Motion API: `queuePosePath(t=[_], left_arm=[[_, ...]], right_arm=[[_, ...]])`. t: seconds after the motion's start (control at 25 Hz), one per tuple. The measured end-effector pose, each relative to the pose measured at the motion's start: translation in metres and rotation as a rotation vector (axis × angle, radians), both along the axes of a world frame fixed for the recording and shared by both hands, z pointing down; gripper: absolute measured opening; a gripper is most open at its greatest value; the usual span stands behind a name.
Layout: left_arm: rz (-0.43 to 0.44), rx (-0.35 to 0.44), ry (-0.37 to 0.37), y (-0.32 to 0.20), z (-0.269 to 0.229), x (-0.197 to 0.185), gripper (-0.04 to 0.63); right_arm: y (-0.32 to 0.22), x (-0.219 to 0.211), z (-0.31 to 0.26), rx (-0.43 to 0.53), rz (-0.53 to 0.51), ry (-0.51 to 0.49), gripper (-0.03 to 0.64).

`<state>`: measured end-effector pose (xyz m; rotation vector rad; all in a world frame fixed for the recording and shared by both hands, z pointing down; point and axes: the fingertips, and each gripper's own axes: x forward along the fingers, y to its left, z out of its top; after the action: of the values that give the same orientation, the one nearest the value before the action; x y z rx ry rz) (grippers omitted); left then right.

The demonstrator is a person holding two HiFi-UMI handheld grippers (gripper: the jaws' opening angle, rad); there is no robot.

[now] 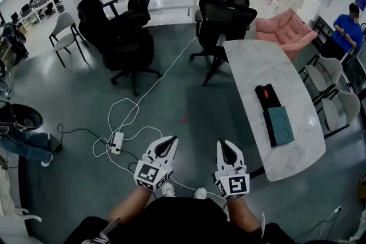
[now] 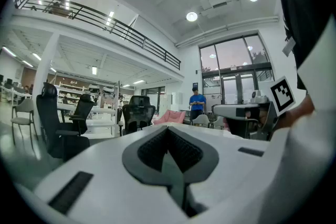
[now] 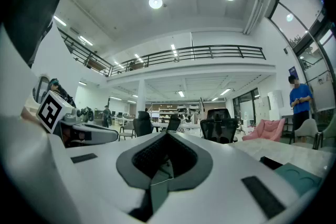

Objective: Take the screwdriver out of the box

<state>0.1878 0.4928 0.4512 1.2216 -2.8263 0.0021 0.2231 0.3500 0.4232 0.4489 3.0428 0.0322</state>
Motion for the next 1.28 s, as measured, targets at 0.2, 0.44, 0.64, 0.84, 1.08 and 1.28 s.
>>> queuePosePath(t=[0.2,0.44,0.64,0.84,1.08,1.28], left_arm=[[0.005,-0.003,0.001,0.009,0.002,-0.001,0.006],[0.022,0.01,-0.005,0.02,-0.001,-0.006,0.006],[0.041,0.02,-0.007,0.035,-0.001,-0.006,0.006],[0.061,0.031,-0.022,0.052,-0.005,-0.006,0.006],[0.078,0.039,-0.015,0.057,0.002,-0.011,0.006],[0.099,0.035,-0.012,0.044,0.008,-0.021,0.006]], right_arm=[[0.011,-0.001,0.002,0.009,0.0,0.01,0.023],[0.026,-0.005,-0.003,0.029,0.014,0.012,0.023],[0.049,-0.004,-0.007,0.019,0.011,-0.004,0.025],[0.07,0.0,-0.009,0.01,0.026,-0.012,0.025],[0.077,-0.002,-0.004,0.013,0.041,-0.003,0.025],[0.066,-0.013,0.003,0.025,0.075,0.023,0.025]])
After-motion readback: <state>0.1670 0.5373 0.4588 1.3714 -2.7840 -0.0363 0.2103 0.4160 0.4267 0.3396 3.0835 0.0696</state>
